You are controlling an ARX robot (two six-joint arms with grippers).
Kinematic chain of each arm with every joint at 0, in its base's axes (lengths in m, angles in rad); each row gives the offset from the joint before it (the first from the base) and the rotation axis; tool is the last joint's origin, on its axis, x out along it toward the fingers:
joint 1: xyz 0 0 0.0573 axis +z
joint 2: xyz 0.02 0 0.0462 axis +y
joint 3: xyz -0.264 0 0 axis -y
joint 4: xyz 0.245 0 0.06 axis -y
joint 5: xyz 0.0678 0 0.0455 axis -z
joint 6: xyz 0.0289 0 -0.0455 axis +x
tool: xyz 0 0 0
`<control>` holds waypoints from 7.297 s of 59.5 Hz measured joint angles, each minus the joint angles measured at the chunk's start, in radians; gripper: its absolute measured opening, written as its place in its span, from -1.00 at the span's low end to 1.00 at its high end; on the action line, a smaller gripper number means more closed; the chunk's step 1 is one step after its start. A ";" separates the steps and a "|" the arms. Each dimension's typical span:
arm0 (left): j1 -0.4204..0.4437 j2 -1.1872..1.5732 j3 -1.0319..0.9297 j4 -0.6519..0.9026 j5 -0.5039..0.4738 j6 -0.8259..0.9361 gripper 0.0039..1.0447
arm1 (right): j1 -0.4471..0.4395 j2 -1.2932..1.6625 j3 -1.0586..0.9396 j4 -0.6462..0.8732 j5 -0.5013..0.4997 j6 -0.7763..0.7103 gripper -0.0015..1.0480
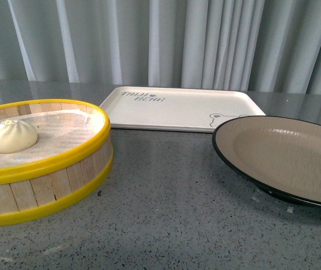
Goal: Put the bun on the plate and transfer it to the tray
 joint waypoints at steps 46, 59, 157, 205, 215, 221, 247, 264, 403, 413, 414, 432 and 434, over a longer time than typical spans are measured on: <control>0.000 0.000 0.000 0.000 0.000 0.000 0.88 | 0.000 0.000 0.000 0.000 0.000 0.000 0.84; 0.000 0.000 0.000 0.000 0.000 0.000 0.88 | 0.000 0.000 0.000 0.000 0.000 0.000 0.84; -0.124 1.572 1.026 0.047 -0.016 0.097 0.88 | 0.000 0.000 0.000 0.000 0.000 0.000 0.84; -0.034 1.502 0.944 0.004 0.048 0.167 0.88 | 0.000 0.000 0.000 0.000 0.000 0.000 0.84; -0.051 1.503 0.938 0.020 0.034 0.186 0.88 | 0.000 0.000 0.000 0.000 0.000 0.000 0.84; -0.054 1.508 0.933 0.027 0.026 0.192 0.88 | 0.000 0.000 0.000 0.000 0.000 0.000 0.84; -0.071 1.529 0.923 0.051 0.006 0.218 0.80 | 0.000 0.000 0.000 0.000 0.000 0.000 0.84; -0.077 1.529 0.916 0.058 0.004 0.219 -0.30 | 0.000 0.000 0.000 0.000 0.000 0.000 0.84; -0.784 1.952 1.576 -0.046 -0.058 0.182 -0.93 | 0.000 0.000 0.000 0.000 0.000 0.000 0.84; -0.795 1.970 1.562 -0.035 -0.060 0.206 -0.93 | 0.000 0.000 0.000 0.000 0.000 0.000 0.84; -0.797 1.971 1.558 -0.029 -0.061 0.210 -0.93 | 0.000 0.000 0.000 0.000 0.000 0.000 0.84; -0.814 2.016 1.537 -0.005 -0.077 0.240 -0.93 | 0.000 0.000 0.000 0.000 0.000 0.000 0.84; -0.817 2.021 1.535 -0.003 -0.078 0.241 -0.93 | 0.000 0.000 0.000 0.000 0.000 0.000 0.84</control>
